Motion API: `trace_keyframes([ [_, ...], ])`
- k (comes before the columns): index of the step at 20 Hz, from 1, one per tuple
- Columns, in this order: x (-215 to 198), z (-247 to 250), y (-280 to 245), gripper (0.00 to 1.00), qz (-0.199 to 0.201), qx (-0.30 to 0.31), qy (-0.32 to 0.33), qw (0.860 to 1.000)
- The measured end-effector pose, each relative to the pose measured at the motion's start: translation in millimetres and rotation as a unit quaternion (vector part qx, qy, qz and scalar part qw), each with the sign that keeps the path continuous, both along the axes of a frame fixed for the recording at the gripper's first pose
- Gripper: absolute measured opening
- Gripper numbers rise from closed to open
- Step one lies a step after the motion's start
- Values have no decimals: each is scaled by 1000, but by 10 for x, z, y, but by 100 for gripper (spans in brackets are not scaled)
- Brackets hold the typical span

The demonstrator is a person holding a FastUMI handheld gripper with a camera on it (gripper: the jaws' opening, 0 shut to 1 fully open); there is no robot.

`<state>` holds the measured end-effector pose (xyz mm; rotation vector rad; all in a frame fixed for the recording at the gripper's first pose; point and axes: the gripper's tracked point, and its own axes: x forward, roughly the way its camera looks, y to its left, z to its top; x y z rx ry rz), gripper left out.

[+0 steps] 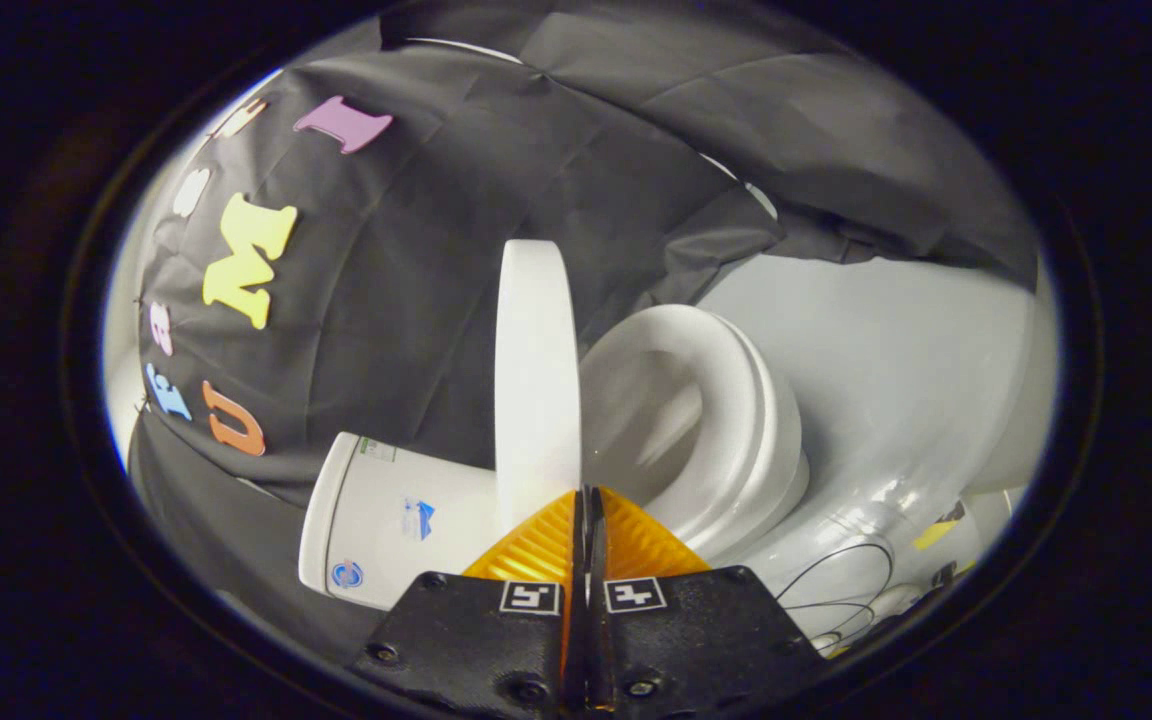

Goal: Open the toilet lid.

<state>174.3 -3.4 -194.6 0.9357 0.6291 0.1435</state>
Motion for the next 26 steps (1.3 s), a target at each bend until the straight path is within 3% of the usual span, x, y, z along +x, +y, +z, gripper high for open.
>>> trace_keyframes([
  [26, -127, 863, 717, 4, 26, -148, -73, 986],
])
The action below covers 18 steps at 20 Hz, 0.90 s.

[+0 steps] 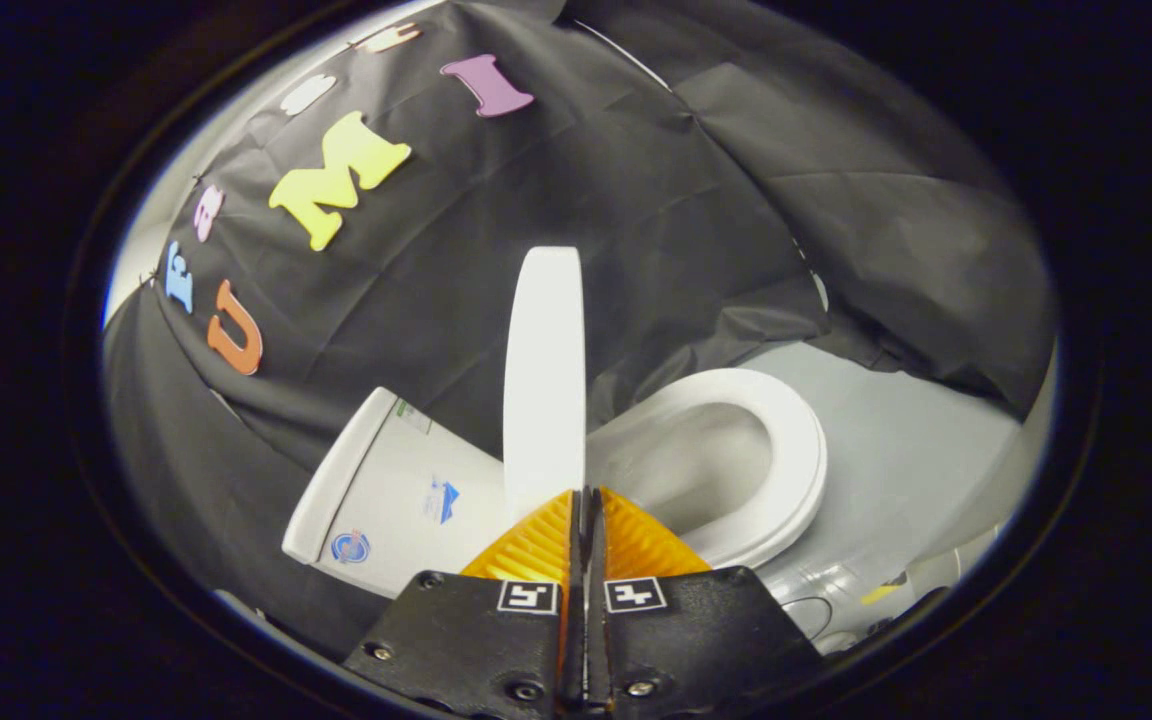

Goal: Open the toilet lid.

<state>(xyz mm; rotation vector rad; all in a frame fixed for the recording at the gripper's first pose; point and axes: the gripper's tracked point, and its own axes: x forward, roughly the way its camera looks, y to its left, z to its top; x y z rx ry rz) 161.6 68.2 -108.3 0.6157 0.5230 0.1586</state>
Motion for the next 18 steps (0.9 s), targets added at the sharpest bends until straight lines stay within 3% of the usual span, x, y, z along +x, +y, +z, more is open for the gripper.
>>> trace_keyframes([
  [18, -108, 474, 871, 6, 29, -129, -26, 991],
])
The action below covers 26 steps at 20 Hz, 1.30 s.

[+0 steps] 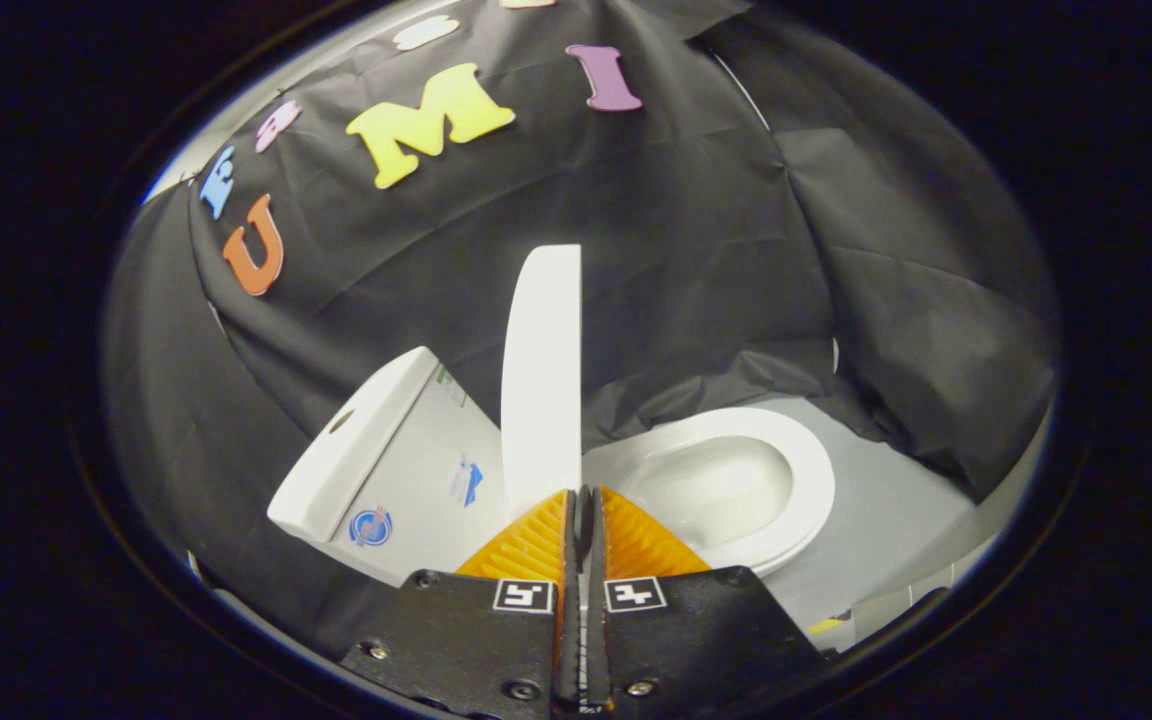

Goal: Open the toilet lid.

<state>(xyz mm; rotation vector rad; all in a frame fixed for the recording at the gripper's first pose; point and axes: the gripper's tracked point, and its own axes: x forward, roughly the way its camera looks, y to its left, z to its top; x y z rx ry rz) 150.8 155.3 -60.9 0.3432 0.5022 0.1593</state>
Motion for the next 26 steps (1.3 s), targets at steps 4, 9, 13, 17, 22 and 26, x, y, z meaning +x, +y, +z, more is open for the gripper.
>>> trace_keyframes([
  [4, -16, 61, 169, 6, 10, -21, -1, 1000],
  [9, -42, 123, 399, 6, 20, -38, -2, 999],
  [13, -82, 148, 561, 6, 34, -53, -3, 998],
  [17, -106, 186, 728, 7, 47, -58, -3, 997],
  [22, -115, 188, 960, 7, 63, -64, -4, 996],
  [26, -128, 192, 1098, 7, 73, -68, -2, 995],
])
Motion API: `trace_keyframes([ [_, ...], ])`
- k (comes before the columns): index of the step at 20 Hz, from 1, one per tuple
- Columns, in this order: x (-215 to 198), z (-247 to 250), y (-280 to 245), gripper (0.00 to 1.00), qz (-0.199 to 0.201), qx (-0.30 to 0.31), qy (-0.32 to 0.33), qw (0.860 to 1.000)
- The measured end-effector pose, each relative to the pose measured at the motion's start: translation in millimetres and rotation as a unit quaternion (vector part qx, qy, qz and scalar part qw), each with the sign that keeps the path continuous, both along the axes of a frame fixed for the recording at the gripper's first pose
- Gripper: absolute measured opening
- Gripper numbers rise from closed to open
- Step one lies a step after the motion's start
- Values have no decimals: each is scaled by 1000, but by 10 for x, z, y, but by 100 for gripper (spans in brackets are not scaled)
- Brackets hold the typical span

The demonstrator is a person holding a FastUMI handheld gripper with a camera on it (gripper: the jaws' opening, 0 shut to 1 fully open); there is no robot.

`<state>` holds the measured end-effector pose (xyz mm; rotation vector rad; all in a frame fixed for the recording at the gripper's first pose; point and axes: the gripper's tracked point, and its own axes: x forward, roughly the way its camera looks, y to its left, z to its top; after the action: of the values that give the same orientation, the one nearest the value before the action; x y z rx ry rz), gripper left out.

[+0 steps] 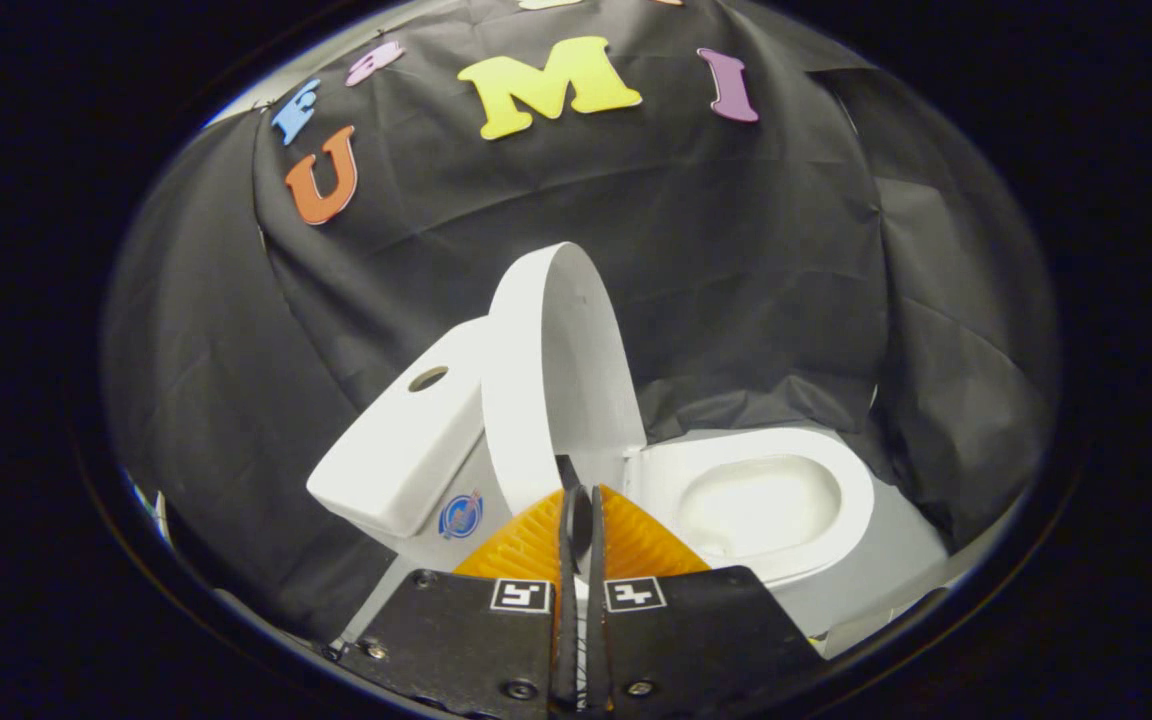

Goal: Open the toilet lid.

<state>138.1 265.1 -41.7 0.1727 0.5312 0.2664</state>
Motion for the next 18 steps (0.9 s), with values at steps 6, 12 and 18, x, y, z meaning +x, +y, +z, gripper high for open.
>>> trace_keyframes([
  [6, -15, -20, 203, 7, 14, -8, 2, 1000],
  [12, -23, -39, 431, 7, 22, -36, -3, 999],
  [18, -34, -62, 559, 7, 20, -73, -9, 997],
])
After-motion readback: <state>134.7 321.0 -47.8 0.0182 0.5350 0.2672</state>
